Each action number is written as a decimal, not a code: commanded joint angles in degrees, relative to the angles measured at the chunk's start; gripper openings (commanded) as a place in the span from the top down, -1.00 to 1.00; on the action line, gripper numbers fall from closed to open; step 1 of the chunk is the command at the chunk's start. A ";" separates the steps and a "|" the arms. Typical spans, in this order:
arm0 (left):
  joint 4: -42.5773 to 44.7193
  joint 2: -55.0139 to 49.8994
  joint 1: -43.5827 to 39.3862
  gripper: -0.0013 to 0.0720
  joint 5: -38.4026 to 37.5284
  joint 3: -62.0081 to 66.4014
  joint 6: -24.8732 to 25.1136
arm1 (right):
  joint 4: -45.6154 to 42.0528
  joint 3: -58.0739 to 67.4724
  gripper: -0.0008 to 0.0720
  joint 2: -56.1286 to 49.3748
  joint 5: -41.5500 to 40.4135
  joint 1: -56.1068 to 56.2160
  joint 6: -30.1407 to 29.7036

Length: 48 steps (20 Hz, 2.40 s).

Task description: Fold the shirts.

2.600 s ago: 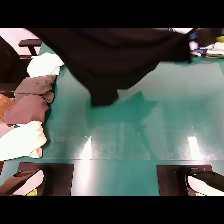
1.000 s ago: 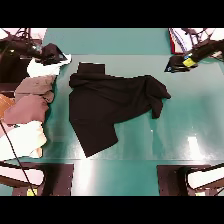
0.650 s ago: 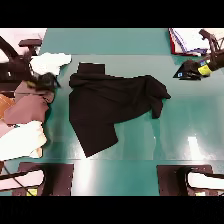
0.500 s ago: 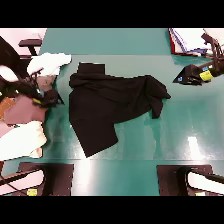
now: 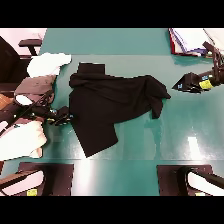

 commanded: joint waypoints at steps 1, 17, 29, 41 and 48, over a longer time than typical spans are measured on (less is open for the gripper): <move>-0.61 -0.09 -4.11 0.23 7.43 -1.42 0.50 | -0.92 -0.39 -0.26 0.26 -0.07 -0.20 0.02; -0.85 1.75 -4.28 0.89 0.72 11.54 0.94 | -1.27 -24.46 -0.41 -10.82 -19.85 9.94 0.76; -0.02 14.82 1.18 0.90 -2.43 25.79 0.96 | -6.40 -4.35 0.93 0.55 -16.00 8.68 1.01; 4.11 23.78 6.71 0.90 -0.31 81.79 0.33 | -6.32 38.03 0.93 18.88 -9.38 -8.57 1.01; 3.72 22.99 6.71 0.90 -4.02 73.96 -3.82 | -6.23 42.10 0.93 13.14 1.05 -10.25 4.44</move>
